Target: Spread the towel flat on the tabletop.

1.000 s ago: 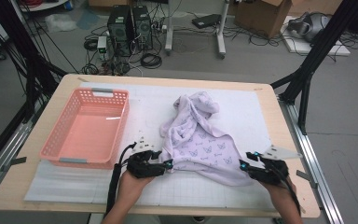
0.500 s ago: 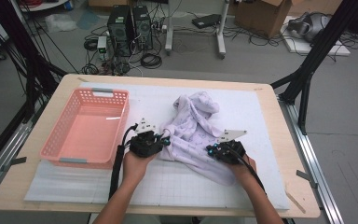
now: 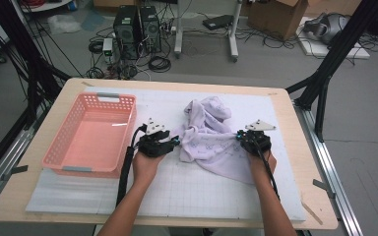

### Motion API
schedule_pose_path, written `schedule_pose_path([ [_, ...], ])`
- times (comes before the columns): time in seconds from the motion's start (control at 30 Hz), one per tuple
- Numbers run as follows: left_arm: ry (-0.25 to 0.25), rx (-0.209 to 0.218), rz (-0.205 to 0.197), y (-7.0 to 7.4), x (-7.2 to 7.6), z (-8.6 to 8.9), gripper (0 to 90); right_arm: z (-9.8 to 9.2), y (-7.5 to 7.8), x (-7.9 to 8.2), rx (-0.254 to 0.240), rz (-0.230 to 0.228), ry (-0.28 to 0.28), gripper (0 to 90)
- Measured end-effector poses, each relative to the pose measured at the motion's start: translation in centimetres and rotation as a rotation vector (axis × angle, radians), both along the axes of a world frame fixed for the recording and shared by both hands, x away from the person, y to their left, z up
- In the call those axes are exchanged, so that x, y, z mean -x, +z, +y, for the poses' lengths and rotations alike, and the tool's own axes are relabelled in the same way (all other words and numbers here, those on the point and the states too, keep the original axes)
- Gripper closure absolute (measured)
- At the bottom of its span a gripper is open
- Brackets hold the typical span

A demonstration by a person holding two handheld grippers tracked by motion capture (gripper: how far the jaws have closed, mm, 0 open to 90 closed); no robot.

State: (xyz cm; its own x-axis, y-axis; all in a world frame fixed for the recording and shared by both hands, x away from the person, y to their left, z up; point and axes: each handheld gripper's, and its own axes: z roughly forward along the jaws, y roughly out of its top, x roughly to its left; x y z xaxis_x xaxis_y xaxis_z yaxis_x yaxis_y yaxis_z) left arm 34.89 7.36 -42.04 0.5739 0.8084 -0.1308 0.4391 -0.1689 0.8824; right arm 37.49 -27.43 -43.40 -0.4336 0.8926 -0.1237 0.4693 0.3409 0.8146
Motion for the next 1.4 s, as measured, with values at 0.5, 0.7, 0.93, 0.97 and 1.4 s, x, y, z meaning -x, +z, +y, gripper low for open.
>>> schedule_pose_path([
  [0.5, -0.290, -0.056, 0.051, -2.5, 5.2, -1.4, 47.6, -2.2, 1.5, 7.3, -0.042, -0.036, 0.152, 66.4],
  [0.7, -0.267, -0.120, 0.048, -2.8, 4.5, -3.8, 46.3, -1.3, 1.1, 8.9, -0.001, 0.017, 0.228, 61.9],
  [0.93, -0.218, -0.147, 0.071, -2.8, 4.1, -4.0, 77.2, 0.6, -0.8, 8.8, -0.108, 0.156, 0.343, 54.2],
  [0.97, -0.224, -0.134, 0.078, -2.7, 4.2, -3.7, 79.4, 1.0, -1.1, 8.7, -0.109, 0.172, 0.362, 53.8],
  [1.4, -0.200, 0.080, 0.067, 0.7, 6.0, 1.9, 80.2, 3.1, -1.1, 9.9, -0.020, 0.207, 0.551, 87.4],
])
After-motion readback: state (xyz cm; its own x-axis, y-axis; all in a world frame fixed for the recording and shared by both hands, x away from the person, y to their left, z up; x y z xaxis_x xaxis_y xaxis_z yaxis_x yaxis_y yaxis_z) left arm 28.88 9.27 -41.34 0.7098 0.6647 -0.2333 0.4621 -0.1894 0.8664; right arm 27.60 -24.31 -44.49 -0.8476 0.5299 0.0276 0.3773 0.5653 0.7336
